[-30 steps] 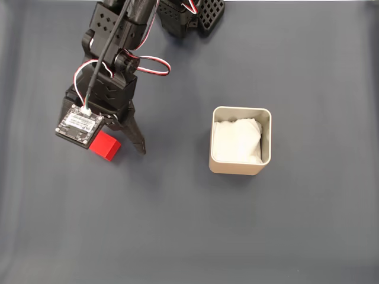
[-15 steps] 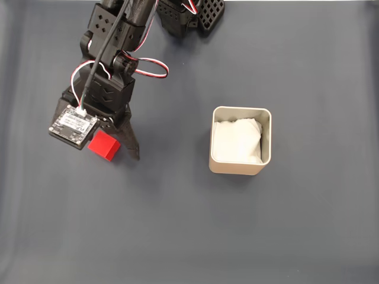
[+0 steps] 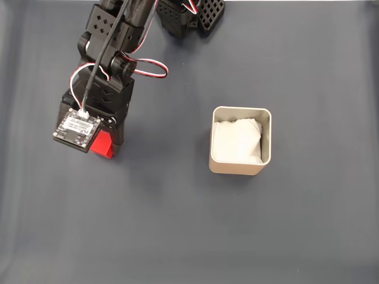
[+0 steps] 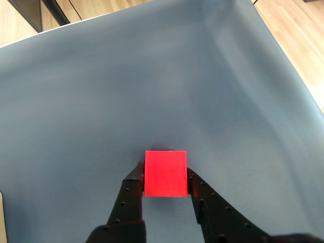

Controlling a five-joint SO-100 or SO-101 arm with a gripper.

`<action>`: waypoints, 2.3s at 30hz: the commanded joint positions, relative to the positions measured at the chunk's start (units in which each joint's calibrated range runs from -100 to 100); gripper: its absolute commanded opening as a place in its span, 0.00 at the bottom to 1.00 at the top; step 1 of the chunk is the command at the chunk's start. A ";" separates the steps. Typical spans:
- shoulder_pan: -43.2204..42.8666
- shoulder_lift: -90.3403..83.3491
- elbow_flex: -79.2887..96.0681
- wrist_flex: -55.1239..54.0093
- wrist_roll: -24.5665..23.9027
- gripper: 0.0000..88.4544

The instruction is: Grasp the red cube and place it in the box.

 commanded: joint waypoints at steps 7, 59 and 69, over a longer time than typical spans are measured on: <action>-1.26 -0.81 -5.80 6.83 0.83 0.00; -27.04 -22.73 -36.02 60.70 2.69 0.00; -33.52 -22.82 -37.11 61.10 3.76 0.00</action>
